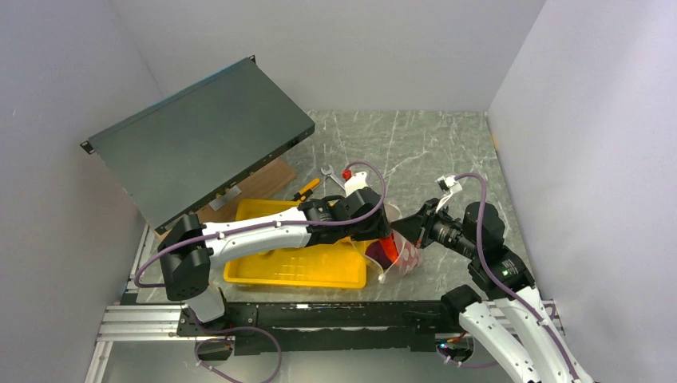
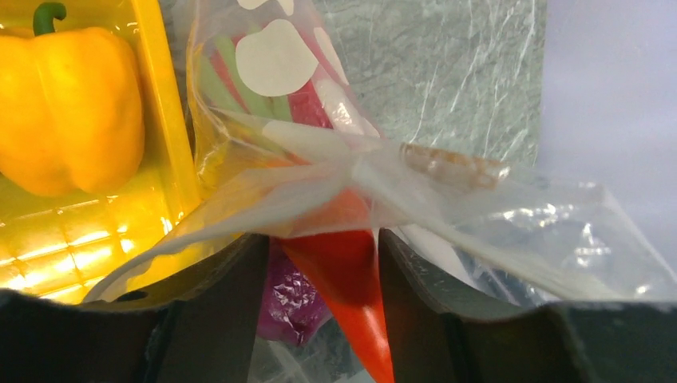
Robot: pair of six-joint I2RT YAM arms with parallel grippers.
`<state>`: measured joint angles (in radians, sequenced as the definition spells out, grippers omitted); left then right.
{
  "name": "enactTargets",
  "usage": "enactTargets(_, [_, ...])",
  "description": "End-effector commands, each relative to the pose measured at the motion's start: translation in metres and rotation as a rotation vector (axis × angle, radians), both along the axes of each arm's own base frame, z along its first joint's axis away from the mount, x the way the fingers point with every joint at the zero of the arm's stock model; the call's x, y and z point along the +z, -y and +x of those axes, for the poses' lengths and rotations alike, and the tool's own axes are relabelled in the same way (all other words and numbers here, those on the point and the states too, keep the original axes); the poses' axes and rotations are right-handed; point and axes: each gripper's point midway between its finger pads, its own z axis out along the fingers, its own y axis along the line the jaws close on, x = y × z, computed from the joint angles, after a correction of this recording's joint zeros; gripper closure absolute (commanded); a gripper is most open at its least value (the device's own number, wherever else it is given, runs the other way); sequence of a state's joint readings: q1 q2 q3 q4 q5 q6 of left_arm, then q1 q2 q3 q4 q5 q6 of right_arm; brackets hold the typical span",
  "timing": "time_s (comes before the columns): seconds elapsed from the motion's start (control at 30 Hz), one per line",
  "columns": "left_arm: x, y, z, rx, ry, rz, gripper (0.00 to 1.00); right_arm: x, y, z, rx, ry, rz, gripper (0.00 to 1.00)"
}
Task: Place the food in the zip-top bag and seal the zipper
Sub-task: Place the fake vegetable in the zipper food storage bag.
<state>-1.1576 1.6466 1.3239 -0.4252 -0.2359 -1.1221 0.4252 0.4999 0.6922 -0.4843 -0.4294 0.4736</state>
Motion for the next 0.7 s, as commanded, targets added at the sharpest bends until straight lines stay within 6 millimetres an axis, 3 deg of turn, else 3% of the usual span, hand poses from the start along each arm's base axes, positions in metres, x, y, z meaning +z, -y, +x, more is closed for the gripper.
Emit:
enactTargets(0.0, [0.025,0.006,0.001,-0.023,0.069,-0.059,0.37,0.015,-0.002,0.0,0.008,0.061,0.03,1.0])
enactTargets(0.07, [0.028,0.003,-0.001,-0.035,0.081,-0.069,0.27,0.014,-0.001,0.001,0.003,0.061,0.025,1.0])
enactTargets(0.2, [0.04,-0.003,-0.009,-0.061,0.11,-0.101,0.15,0.015,0.0,0.001,-0.001,0.065,0.018,1.0])
enactTargets(0.67, [0.084,-0.012,-0.049,-0.327,0.263,-0.244,0.07,0.008,0.01,0.01,-0.064,0.064,-0.034,1.0])
